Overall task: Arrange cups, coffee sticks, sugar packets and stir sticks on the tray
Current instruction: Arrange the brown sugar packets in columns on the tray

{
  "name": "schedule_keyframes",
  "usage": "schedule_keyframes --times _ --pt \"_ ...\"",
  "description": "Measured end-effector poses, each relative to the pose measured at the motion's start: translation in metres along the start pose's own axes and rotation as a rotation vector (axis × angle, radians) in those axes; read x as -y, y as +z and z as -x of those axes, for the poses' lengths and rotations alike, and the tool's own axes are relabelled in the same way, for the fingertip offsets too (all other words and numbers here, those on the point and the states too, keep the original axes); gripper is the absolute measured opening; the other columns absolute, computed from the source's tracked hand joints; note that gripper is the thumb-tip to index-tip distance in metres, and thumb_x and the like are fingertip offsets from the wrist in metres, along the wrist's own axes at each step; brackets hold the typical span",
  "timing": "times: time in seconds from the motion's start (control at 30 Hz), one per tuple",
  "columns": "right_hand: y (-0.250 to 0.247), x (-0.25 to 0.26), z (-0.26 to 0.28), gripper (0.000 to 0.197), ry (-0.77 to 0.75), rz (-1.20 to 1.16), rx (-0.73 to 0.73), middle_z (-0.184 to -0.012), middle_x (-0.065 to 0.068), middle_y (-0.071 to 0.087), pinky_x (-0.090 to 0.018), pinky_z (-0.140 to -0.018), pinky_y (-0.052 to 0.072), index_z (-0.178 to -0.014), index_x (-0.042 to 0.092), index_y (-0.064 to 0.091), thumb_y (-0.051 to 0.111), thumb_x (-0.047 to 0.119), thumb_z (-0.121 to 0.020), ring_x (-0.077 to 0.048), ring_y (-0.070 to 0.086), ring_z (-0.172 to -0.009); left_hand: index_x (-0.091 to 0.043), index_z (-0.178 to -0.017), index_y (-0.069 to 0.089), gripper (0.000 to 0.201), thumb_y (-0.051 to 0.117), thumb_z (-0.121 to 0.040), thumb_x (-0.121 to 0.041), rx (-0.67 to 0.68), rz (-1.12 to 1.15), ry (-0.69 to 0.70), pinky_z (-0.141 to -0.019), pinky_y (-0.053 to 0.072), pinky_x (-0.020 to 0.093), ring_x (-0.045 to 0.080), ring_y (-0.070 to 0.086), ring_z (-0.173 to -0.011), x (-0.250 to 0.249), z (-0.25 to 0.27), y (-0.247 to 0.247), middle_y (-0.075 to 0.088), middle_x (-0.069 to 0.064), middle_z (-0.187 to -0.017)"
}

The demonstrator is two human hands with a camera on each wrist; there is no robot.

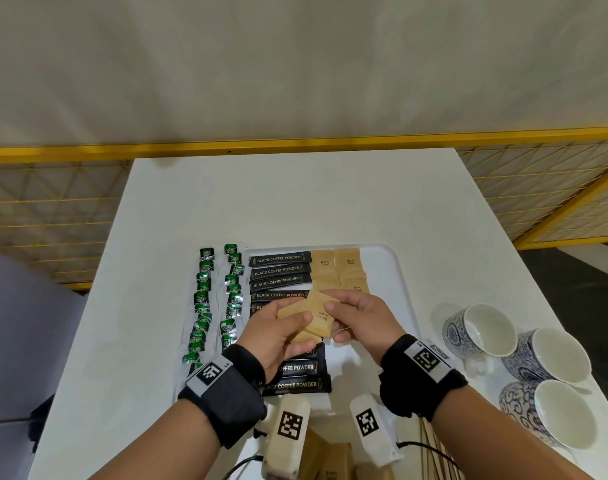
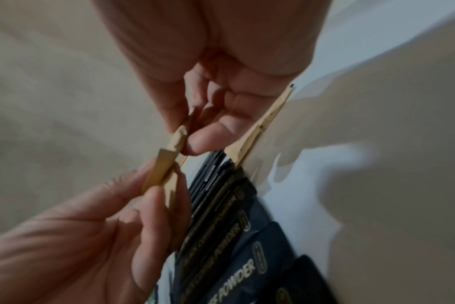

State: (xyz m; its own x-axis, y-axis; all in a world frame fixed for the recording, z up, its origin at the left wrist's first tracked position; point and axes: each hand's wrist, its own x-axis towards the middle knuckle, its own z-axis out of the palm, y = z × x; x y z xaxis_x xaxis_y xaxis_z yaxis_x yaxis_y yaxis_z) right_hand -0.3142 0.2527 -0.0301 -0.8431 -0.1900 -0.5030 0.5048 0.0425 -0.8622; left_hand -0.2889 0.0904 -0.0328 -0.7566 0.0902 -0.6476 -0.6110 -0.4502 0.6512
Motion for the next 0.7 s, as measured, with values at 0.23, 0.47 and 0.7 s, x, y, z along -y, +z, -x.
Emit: schedule_keyframes --times 0.23,0.47,0.7 --pt "-0.001 -0.001 0.012 0.024 0.047 -0.039 0.056 -0.066 -0.002 0.064 -0.019 -0.057 0.055 -0.104 0.010 0.066 0.069 0.001 -0.083 -0.010 0.059 -0.057 -0.006 -0.111 0.055 0.029 0.061 -0.085 0.007 -0.008 0.070 0.003 -0.053 0.057 0.026 0.023 0.069 -0.079 -0.001 0.007 0.000 0.066 0.016 -0.104" --pt "-0.007 -0.002 0.019 0.026 0.000 -0.093 0.027 -0.082 -0.004 0.070 -0.019 -0.060 0.056 -0.113 0.012 0.064 0.060 0.001 -0.090 -0.013 0.066 -0.067 -0.009 -0.106 0.057 0.025 0.060 -0.086 0.007 -0.023 0.014 0.004 -0.050 0.058 0.025 0.026 0.065 -0.084 0.001 0.009 0.001 0.063 0.017 -0.107" --pt "-0.011 -0.006 0.022 0.051 -0.202 0.114 -0.036 -0.100 -0.015 0.065 -0.032 -0.073 0.056 -0.115 0.034 0.060 0.056 -0.007 -0.085 -0.015 0.062 -0.074 -0.010 -0.110 0.055 0.028 0.060 -0.087 0.004 -0.044 0.017 -0.020 -0.047 0.056 0.024 0.024 0.065 -0.082 0.000 0.008 0.001 0.064 0.016 -0.106"
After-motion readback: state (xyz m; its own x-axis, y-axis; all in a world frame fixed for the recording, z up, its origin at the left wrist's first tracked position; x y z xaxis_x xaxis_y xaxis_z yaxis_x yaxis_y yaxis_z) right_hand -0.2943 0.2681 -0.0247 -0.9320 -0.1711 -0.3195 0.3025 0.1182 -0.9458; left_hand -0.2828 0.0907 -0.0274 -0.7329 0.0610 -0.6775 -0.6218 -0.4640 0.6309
